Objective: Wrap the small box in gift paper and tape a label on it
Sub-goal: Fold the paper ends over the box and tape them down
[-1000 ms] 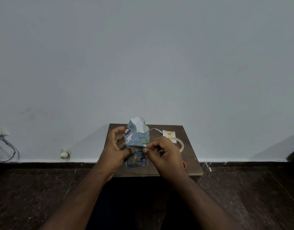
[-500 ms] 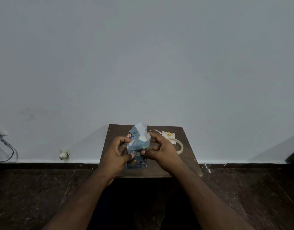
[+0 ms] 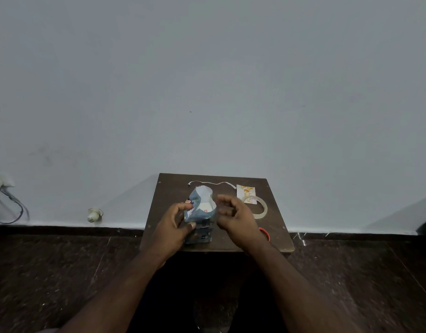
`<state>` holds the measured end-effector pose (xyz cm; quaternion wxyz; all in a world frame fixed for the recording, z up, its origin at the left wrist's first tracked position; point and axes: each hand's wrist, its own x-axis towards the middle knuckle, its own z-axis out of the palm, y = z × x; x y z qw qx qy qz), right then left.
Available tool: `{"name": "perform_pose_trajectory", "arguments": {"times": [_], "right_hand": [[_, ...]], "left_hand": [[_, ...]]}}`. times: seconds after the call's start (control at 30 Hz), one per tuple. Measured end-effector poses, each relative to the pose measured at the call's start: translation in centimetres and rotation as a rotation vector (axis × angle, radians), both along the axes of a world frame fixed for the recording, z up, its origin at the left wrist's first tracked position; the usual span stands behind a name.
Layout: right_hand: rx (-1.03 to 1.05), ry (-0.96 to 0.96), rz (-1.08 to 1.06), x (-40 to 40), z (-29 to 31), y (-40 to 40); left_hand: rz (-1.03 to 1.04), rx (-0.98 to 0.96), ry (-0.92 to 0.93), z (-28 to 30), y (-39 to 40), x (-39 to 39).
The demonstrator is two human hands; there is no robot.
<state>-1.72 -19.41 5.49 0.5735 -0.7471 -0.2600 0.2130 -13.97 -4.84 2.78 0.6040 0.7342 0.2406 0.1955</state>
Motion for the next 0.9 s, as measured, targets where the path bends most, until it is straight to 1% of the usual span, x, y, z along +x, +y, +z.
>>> {"name": "perform_pose_trajectory", "arguments": {"times": [0.07, 0.1, 0.13, 0.2, 0.23, 0.27, 0.3, 0.4, 0.5, 0.63, 0.77, 0.83, 0.87, 0.9], "right_hand": [[-0.044, -0.249, -0.050, -0.3, 1.9, -0.2], [-0.066, -0.344, -0.015, -0.5, 2.8, -0.1], [-0.132, -0.420, 0.057, -0.8, 3.7, 0.2], [-0.373, -0.557, 0.218, -1.3, 4.7, 1.1], [-0.486, -0.618, 0.265, -1.3, 4.8, 1.7], [-0.549, -0.660, 0.285, -1.3, 4.8, 2.1], [-0.559, -0.680, 0.286, -1.3, 4.7, 2.5], [-0.475, -0.689, 0.256, -1.4, 4.7, 2.7], [-0.395, -0.682, 0.209, -1.6, 4.4, 2.4], [-0.360, -0.696, 0.208, -1.6, 3.6, 2.0], [-0.369, -0.719, 0.255, -1.4, 3.8, 2.1], [-0.298, -0.688, 0.262, -1.3, 4.0, 1.9], [-0.229, -0.641, 0.228, -1.2, 4.2, 1.8], [-0.144, -0.564, 0.144, -0.8, 4.3, 1.6]], "left_hand": [[0.005, 0.000, 0.002, 0.2, -0.1, 0.0], [0.000, 0.003, 0.008, 0.4, -0.2, -0.1], [-0.002, 0.006, 0.015, 0.6, -0.4, -0.1], [0.002, 0.014, 0.019, 0.6, -0.6, -0.1], [0.003, 0.017, 0.021, 0.6, -0.7, -0.1], [0.000, 0.025, 0.032, 0.6, -0.7, -0.1], [-0.006, 0.029, 0.046, 0.8, -0.7, -0.2], [-0.041, 0.011, 0.084, 0.7, -0.1, -0.1], [-0.058, 0.015, 0.068, 0.7, 0.1, 0.1], [-0.065, 0.084, 0.062, 0.4, 0.5, 0.1], [0.011, 0.172, 0.040, 0.4, 0.3, 0.0], [0.044, 0.216, 0.066, 0.3, 0.3, 0.0], [0.058, 0.235, 0.074, 0.2, 0.3, 0.1], [0.068, 0.257, 0.076, 0.1, 0.3, 0.1]]}}
